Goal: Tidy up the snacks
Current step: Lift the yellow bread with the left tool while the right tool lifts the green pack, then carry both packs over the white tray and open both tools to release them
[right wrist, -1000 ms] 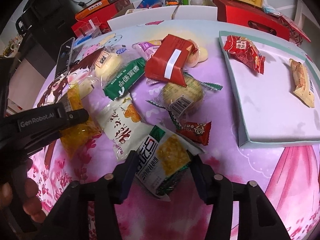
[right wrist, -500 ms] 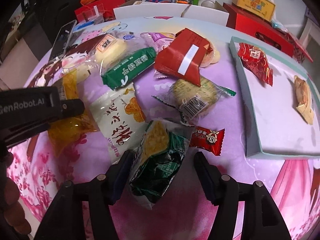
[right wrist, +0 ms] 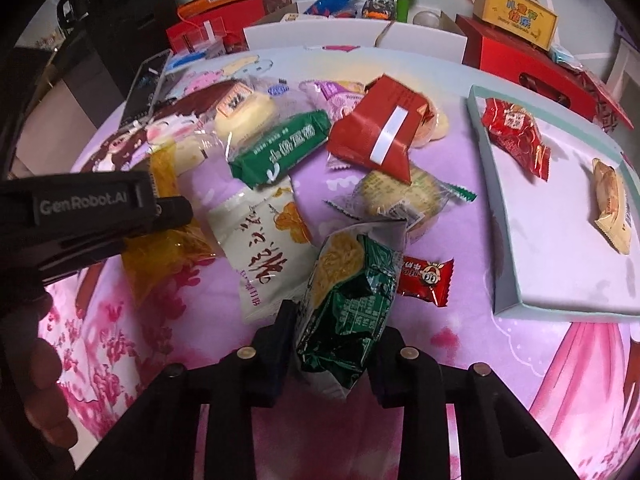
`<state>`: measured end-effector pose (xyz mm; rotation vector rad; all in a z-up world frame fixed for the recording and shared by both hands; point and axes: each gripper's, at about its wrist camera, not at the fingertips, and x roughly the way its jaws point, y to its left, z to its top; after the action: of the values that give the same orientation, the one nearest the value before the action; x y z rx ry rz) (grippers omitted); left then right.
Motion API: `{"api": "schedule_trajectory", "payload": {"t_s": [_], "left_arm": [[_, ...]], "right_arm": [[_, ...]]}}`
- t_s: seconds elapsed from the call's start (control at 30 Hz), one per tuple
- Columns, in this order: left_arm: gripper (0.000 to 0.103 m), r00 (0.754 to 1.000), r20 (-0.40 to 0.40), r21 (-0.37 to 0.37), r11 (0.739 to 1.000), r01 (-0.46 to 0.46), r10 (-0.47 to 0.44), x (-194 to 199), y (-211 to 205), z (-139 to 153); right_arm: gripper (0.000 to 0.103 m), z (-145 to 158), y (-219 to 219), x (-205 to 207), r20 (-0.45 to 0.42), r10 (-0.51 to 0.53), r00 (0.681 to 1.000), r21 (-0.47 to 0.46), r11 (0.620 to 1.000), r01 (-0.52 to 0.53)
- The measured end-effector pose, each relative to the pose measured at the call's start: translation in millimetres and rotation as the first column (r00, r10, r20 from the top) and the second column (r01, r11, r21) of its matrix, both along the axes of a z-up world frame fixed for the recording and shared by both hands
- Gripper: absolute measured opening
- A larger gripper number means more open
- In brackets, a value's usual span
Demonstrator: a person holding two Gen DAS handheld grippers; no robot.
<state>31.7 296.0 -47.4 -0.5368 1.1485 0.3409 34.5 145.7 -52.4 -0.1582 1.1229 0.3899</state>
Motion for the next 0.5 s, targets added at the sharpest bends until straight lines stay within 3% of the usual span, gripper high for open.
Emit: {"api": "schedule_trajectory", "payload": {"t_s": [0.5], "left_arm": [[0.048,0.994,0.105,0.039,0.999,0.011,-0.015,-3,-4,33]], "right_arm": [[0.034,37,-35,6,0.05,-0.047,0.998,0.083,0.996,0.043]]}}
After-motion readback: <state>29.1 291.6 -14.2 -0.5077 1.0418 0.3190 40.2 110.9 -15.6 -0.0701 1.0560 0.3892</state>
